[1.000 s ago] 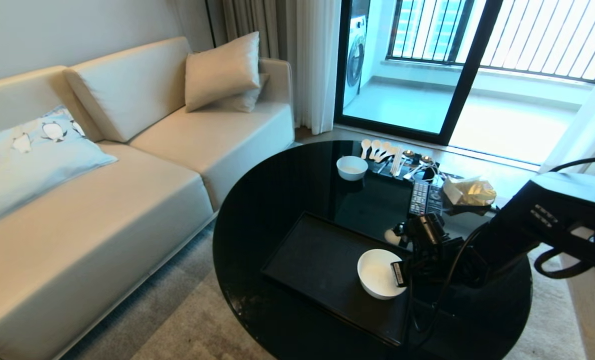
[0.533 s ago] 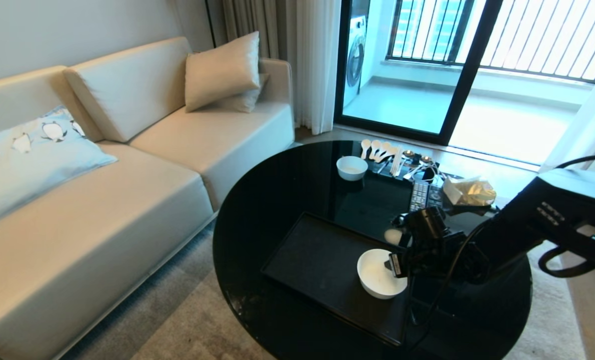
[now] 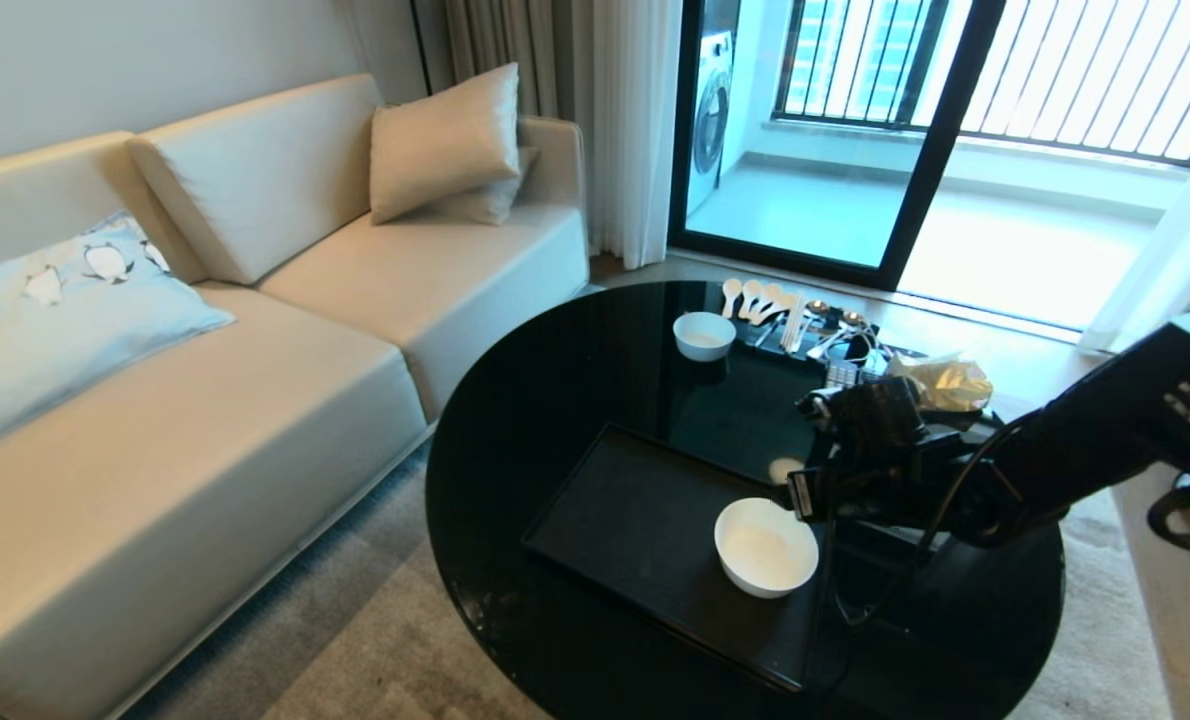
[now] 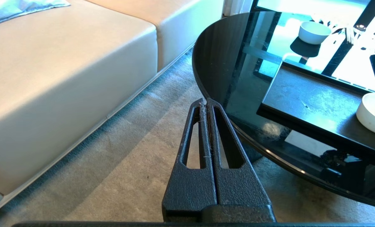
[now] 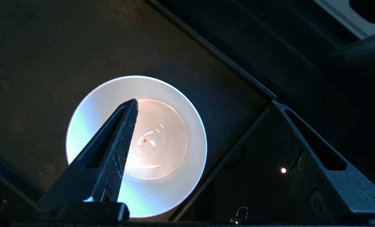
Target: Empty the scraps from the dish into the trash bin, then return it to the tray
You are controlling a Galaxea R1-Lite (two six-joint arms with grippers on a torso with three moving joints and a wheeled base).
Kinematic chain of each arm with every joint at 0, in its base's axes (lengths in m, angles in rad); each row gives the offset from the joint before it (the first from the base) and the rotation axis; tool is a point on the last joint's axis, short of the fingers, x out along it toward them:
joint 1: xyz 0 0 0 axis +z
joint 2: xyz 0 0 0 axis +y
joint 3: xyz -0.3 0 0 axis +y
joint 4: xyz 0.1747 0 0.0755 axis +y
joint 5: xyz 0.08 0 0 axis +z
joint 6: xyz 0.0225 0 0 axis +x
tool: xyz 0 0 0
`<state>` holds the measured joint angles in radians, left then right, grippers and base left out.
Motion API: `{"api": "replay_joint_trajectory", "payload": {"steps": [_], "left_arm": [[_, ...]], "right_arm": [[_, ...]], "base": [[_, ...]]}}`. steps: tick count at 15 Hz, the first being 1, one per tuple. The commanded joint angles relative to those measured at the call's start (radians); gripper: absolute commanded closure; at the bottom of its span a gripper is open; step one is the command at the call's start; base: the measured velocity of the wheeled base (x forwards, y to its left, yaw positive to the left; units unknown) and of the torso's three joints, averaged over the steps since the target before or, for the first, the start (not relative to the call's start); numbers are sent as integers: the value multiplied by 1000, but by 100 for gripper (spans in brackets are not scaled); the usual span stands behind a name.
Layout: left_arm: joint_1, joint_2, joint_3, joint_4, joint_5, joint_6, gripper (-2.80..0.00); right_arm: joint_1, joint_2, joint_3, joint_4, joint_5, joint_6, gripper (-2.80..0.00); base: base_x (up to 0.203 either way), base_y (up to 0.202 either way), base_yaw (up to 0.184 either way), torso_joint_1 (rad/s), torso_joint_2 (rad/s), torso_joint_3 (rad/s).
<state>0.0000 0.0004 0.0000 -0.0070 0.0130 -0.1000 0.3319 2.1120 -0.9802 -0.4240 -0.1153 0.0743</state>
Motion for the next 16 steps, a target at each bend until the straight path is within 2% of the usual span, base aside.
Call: {"api": "replay_joint_trajectory", "payload": {"steps": [1, 9, 13, 14, 16], "left_arm": [[0, 0, 0, -1, 1, -1, 0], [0, 0, 0, -1, 1, 0, 0], [0, 0, 0, -1, 1, -1, 0], [0, 0, 0, -1, 1, -1, 0], [0, 0, 0, -1, 1, -1, 0]], "right_arm": [[0, -96, 31, -3, -1, -1, -280], [-11, -352, 175, -43, -4, -31, -280], [-11, -383, 195, -47, -3, -47, -280], [-11, -387, 207, -48, -3, -48, 0], [-13, -402, 230, -61, 0, -51, 0]], "base": [[0, 0, 0, 0, 0, 0], [0, 0, 0, 0, 0, 0], [0, 0, 0, 0, 0, 0], [0, 0, 0, 0, 0, 0], [0, 0, 0, 0, 0, 0]]}}
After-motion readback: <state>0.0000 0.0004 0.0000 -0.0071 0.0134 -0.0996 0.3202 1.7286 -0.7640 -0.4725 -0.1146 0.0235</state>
